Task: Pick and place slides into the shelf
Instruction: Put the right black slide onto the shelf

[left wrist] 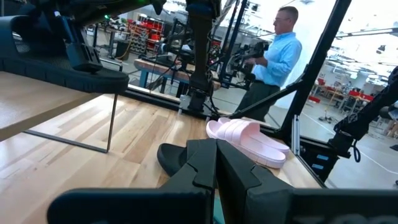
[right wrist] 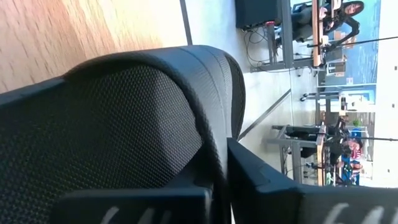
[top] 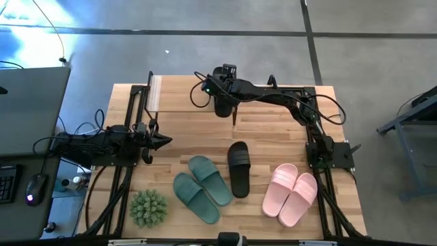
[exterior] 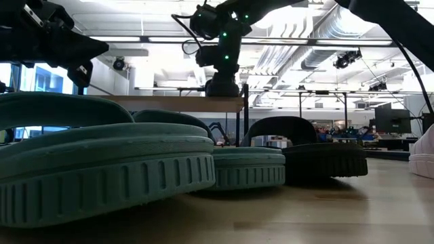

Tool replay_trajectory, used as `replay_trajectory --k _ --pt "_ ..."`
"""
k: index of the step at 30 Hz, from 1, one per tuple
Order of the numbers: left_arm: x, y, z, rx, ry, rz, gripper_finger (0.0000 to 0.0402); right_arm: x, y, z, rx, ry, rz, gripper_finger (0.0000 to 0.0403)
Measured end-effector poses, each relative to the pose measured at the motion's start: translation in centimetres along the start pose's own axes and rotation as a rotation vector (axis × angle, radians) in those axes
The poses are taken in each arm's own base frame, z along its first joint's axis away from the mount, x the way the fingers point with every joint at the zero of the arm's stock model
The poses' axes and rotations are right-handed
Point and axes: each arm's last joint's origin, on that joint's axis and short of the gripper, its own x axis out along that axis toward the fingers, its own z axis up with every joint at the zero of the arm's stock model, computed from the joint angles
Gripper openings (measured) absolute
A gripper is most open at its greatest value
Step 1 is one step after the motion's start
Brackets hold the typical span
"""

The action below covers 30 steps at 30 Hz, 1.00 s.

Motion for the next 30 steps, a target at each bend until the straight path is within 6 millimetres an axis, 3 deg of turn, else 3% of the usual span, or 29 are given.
replay_trajectory --k 16,30 --pt "0.0 0.0 0.0 0.0 0.0 0.0 0.0001 0.0 0.1 0.0 -0.008 -0.021 0.056 0.0112" --pt "0.0 0.0 0.0 -0.011 0.001 -0.001 0.0001 -1.4 -0.8 -0.3 0.032 -0.077 0.165 0.0126"
